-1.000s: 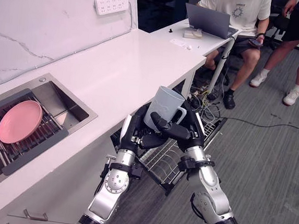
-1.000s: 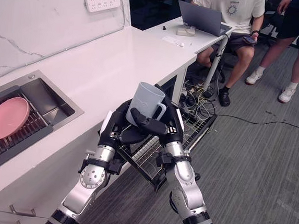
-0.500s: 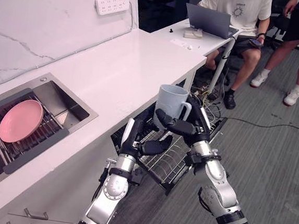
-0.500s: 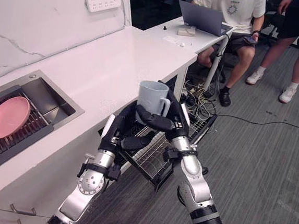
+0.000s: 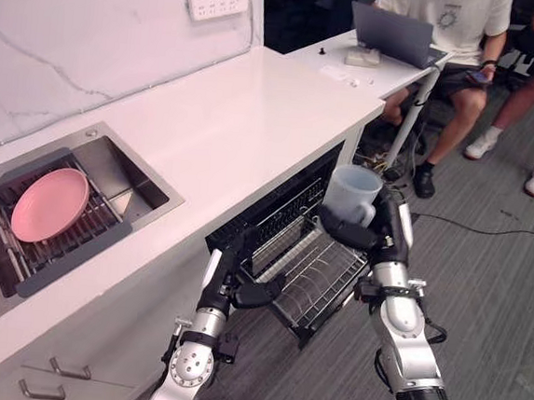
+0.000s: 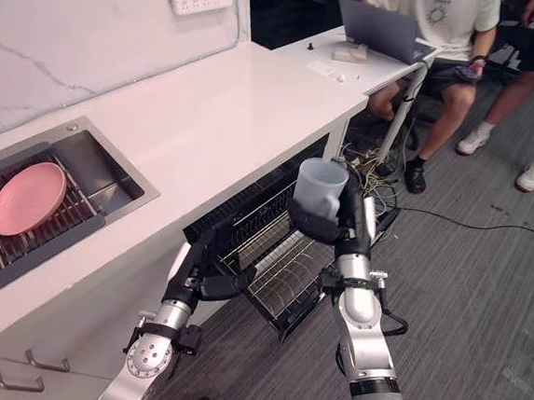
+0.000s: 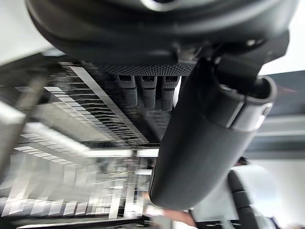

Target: Walk over to the sink, pick up the cup, carry it to the dishwasher, place the cup inside the dishwasher, then close the dishwasher door

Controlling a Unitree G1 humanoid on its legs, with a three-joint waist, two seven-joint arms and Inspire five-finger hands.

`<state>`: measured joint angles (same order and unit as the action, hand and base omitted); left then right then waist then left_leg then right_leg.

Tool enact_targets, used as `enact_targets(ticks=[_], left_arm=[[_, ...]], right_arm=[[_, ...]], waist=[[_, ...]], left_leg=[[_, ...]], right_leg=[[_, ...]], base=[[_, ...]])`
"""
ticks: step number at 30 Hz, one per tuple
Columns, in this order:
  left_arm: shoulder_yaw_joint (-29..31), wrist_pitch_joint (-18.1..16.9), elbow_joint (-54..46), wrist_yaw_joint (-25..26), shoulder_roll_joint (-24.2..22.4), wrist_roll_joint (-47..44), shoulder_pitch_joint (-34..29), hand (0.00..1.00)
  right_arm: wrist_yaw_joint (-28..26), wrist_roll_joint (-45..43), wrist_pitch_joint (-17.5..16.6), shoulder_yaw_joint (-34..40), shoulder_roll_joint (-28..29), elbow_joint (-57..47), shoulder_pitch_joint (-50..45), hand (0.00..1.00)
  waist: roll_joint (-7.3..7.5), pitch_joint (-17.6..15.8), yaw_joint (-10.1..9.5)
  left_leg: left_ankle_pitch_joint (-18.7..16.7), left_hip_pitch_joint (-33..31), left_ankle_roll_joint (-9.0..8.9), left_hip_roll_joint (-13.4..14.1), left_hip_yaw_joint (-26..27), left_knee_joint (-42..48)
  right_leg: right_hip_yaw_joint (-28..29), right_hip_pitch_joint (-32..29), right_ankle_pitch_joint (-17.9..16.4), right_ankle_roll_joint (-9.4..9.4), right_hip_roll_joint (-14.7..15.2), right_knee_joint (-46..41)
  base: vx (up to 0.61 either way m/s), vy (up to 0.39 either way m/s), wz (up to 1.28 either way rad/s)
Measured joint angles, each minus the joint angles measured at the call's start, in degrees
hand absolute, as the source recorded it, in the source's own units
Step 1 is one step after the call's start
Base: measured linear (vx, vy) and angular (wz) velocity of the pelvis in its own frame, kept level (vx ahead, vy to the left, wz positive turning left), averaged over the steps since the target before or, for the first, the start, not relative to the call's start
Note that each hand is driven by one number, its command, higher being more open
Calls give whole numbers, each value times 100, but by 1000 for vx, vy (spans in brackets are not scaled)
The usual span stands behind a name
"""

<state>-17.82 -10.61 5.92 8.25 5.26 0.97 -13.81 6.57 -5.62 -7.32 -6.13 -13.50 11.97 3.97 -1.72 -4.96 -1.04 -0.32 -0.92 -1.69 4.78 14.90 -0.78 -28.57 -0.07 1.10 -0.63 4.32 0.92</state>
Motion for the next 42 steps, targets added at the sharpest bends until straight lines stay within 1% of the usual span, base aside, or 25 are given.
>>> enact_targets(ticks=[1,2,4,5,7,8,10,11,13,16,17,20,21,23,26,29,31,32,34,36,37,38,40,41,42], left_arm=[[76,-1,152,-10,29,-112,9,90],[136,0,202,-16,34,-132,11,90],[399,2,377,-36,44,-240,35,90],[470,7,411,-37,60,-279,46,90],[702,7,564,19,150,-338,140,90],[749,9,620,35,166,-341,176,90],[964,10,776,138,233,-429,290,90],[989,11,817,167,250,-435,326,90],[1143,14,849,255,266,-443,388,90],[1256,12,985,329,266,-515,488,90],[1332,13,1138,375,266,-570,595,90],[1381,17,1273,464,257,-678,730,90],[1385,17,1276,479,257,-678,749,90],[1400,17,1309,540,257,-678,828,90],[1398,16,1328,559,228,-676,973,90],[1399,15,1319,564,228,-672,1027,90],[1400,28,1321,571,217,-672,1014,90],[1398,38,1324,568,205,-671,1013,90],[1399,41,1325,562,137,-671,1012,90],[1397,42,1326,558,102,-670,1015,90],[1397,42,1356,555,75,-670,1013,90],[1398,41,1389,553,76,-669,1013,90],[1404,44,1533,548,89,-669,993,90],[1417,50,1612,543,90,-667,934,90],[1425,67,1686,529,92,-667,829,90]], right_arm=[[-7,129,97,0,-2,412,78,30],[-8,149,136,0,-7,574,144,30],[44,274,273,3,-52,1050,480,30],[67,314,294,2,-69,1160,583,30],[162,459,311,10,-193,1469,1002,30],[179,510,314,10,-235,1559,1146,30],[298,609,320,50,-383,2058,1843,30],[334,661,325,84,-421,2201,2016,30],[478,745,349,180,-559,2776,2675,30],[558,751,403,315,-608,3307,3183,30],[608,751,446,350,-614,3653,3480,90],[644,751,552,371,-634,4117,3806,90],[642,745,584,384,-631,4161,3830,90],[640,734,580,566,-582,4109,3835,90],[765,738,610,596,-528,4001,3827,90],[913,749,687,609,-380,3416,3630,90],[991,781,699,619,-220,2539,3226,90],[1004,807,697,626,-184,2329,3100,90],[1039,875,697,733,7,1652,2616,90],[1081,967,698,789,115,1257,2292,90],[1115,1003,697,815,210,806,1898,90],[1122,1035,698,814,254,613,1728,90],[1122,1058,696,812,391,-55,1134,90],[1108,1105,693,813,461,-472,760,90],[1074,1156,683,814,499,-822,454,90]], waist=[[23,-197,-71],[26,-286,-102],[29,-676,-134],[40,-772,-146],[63,-1122,-281],[67,-1202,-300],[81,-1509,-373],[83,-1569,-408],[90,-1744,-536],[94,-1807,-647],[92,-1884,-676],[90,-1902,-763],[89,-1908,-763],[99,-1955,-749],[108,-1993,-737],[148,-2058,-708],[237,-2141,-703],[253,-2150,-682],[315,-2182,-583],[347,-2179,-552],[359,-2172,-486],[365,-2168,-455],[401,-2120,-385],[451,-2017,-324],[514,-1871,-264]], left_leg=[[20,-168,1,2,-99,87],[21,-249,2,6,-135,143],[27,-556,12,1,-346,381],[30,-660,15,-3,-406,460],[44,-1050,34,-45,-668,744],[60,-1138,50,-70,-743,800],[163,-1441,70,-172,-1004,911],[195,-1511,75,-197,-1060,910],[345,-1757,86,-285,-1249,884],[469,-1982,82,-351,-1400,855],[549,-2023,86,-382,-1462,785],[664,-2175,100,-414,-1504,698],[687,-2194,103,-415,-1521,688],[711,-2205,100,-413,-1563,684],[723,-2201,98,-415,-1568,669],[756,-2123,79,-386,-1520,571],[760,-1996,74,-355,-1413,500],[760,-1964,73,-353,-1407,488],[756,-1758,68,-356,-1370,429],[751,-1594,63,-350,-1305,343],[739,-1414,56,-346,-1284,243],[736,-1329,54,-348,-1276,198],[708,-1102,71,-339,-1247,82],[689,-1028,80,-320,-1244,55],[667,-963,50,-300,-1230,37]], right_leg=[[-65,-109,-22,28,24,-87],[-94,-181,-48,52,42,-167],[-308,-405,-212,74,146,-560],[-363,-490,-278,83,190,-703],[-585,-826,-535,128,402,-1288],[-640,-903,-597,135,462,-1424],[-874,-1161,-804,167,702,-1904],[-922,-1229,-848,176,755,-2006],[-1081,-1485,-963,201,920,-2311],[-1208,-1704,-1043,236,1057,-2531],[-1263,-1757,-1074,240,1109,-2604],[-1266,-1961,-1085,241,1156,-2686],[-1267,-1985,-1085,242,1167,-2702],[-1189,-1996,-1083,245,1166,-2720],[-1124,-2011,-1083,245,1155,-2720],[-1062,-2012,-1082,246,1142,-2699],[-939,-1990,-1079,252,1107,-2692],[-924,-1968,-1078,251,1102,-2686],[-806,-1813,-1079,248,1078,-2651],[-753,-1707,-1072,230,1056,-2598],[-737,-1559,-1066,201,1021,-2523],[-737,-1484,-1067,184,1004,-2470],[-723,-1279,-1072,139,937,-2333],[-735,-1180,-1072,104,895,-2240],[-738,-1109,-1050,99,853,-2157]], base=[[-15,-1,37],[-32,6,36],[-73,13,47],[-95,18,60],[-101,21,59],[-150,30,64],[-164,34,63],[-160,30,54],[-130,23,47],[-90,-3,35],[-70,-16,24],[-53,-18,13],[-16,-39,14],[-5,-38,10],[-40,-11,1],[-30,-9,-10],[-6,-29,-23],[17,-19,-10],[18,-3,-8],[7,4,-16],[6,3,-12],[19,8,-11],[24,0,-8],[78,-28,-6],[105,-38,-6]])
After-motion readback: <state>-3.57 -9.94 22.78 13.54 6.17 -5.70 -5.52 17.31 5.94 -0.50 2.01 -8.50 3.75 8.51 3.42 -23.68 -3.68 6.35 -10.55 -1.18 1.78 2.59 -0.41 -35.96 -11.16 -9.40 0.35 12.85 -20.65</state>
